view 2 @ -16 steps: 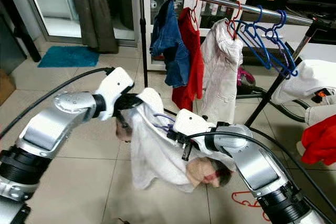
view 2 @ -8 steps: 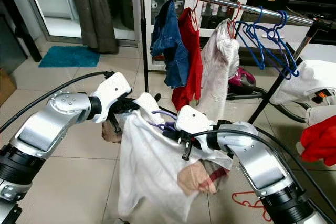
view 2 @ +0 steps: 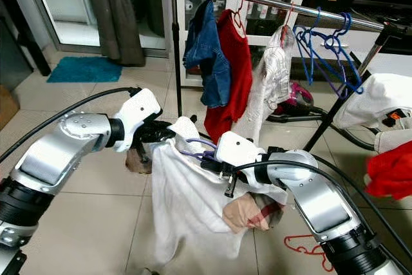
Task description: Hang hanger
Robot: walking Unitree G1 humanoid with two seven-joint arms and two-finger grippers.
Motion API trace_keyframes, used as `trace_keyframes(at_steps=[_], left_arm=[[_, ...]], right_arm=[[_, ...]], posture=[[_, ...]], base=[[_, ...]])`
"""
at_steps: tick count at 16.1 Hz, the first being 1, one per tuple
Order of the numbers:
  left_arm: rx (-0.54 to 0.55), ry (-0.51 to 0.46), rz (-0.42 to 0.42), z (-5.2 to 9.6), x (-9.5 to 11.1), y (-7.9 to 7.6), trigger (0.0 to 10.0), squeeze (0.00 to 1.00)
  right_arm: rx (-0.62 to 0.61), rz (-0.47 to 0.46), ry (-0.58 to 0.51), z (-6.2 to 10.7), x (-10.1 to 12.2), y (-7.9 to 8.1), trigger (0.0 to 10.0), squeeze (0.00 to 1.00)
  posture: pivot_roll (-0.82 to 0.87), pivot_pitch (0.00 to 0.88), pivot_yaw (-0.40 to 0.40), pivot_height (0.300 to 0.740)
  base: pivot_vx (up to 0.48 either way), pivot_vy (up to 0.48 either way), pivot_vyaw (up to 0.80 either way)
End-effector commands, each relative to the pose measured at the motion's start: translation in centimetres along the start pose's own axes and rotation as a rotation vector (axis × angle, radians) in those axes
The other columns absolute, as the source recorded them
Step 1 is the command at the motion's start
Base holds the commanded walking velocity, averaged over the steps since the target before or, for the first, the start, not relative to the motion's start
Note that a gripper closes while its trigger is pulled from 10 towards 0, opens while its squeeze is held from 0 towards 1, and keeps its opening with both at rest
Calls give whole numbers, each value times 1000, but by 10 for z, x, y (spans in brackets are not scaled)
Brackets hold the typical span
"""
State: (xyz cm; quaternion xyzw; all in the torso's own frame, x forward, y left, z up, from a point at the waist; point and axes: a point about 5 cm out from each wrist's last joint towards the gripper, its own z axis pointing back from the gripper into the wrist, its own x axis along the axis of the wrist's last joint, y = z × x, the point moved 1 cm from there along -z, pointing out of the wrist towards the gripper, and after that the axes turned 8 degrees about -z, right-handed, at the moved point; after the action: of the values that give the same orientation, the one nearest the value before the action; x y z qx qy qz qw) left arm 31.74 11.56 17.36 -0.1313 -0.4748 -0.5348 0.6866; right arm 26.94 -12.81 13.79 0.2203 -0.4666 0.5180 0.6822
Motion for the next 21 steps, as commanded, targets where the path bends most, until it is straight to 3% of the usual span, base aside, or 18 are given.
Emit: trace_keyframes(at_steps=[1,5,6,7,9,10,11,12,14,15,16,18,19,20,21], left_arm=[[7,-8,-10,8,3,9,10000,0],[-50,9,5,15,-7,12,10000,0],[-47,-2,24,16,-5,14,10000,1000],[-33,-25,49,18,-3,18,10000,1000],[-8,-94,-1,31,2,27,10000,1000],[-6,-112,-2,35,2,29,10000,804],[15,-170,-27,47,4,34,10000,0],[29,-225,-37,62,4,38,10000,0],[-3,-164,-63,79,-14,33,10000,0],[-25,-149,-55,83,-20,28,10000,224],[-64,-134,-13,89,-33,19,10000,1000],[-83,-114,15,91,-51,8,10000,1000],[-32,-109,9,90,-66,5,10000,992],[0,-131,14,90,-69,6,10000,0],[22,-143,9,91,-70,8,10000,0]], right_arm=[[8,14,-12,2,2,0,10000,0],[21,18,-12,1,3,0,10000,0],[24,20,-12,1,3,0,10000,0],[24,19,-13,1,3,0,10000,0],[9,8,-16,2,2,-3,10000,0],[4,3,-17,3,2,-4,10000,0],[-7,-7,-18,5,1,-6,10000,0],[-17,-16,-18,8,0,-9,10000,0],[-42,-52,-63,13,3,-14,10000,0],[-48,-65,-87,15,6,-15,10000,0],[-49,-83,-130,19,11,-17,10000,0],[-17,-92,-177,26,16,-17,10000,0],[61,-84,-205,34,17,-11,10000,0],[102,-71,-193,38,15,-8,10000,0],[122,-69,-192,41,14,-6,10000,0]], posture=[[31,0,4,740],[33,0,-1,740],[34,0,-1,740],[33,0,-1,740],[32,0,2,740],[33,0,0,740],[34,0,0,740],[34,0,0,740],[42,0,-4,740],[42,0,-4,740],[43,0,-6,740],[48,0,-11,740],[49,0,-11,740],[49,0,-14,740],[48,0,-12,740]], base=[[0,0,0],[0,0,0],[0,0,0],[0,0,0],[0,0,0],[0,0,0],[0,0,0],[0,0,0],[0,0,0],[0,0,0],[0,0,0],[0,0,0],[0,0,0],[0,0,0],[0,0,0]])
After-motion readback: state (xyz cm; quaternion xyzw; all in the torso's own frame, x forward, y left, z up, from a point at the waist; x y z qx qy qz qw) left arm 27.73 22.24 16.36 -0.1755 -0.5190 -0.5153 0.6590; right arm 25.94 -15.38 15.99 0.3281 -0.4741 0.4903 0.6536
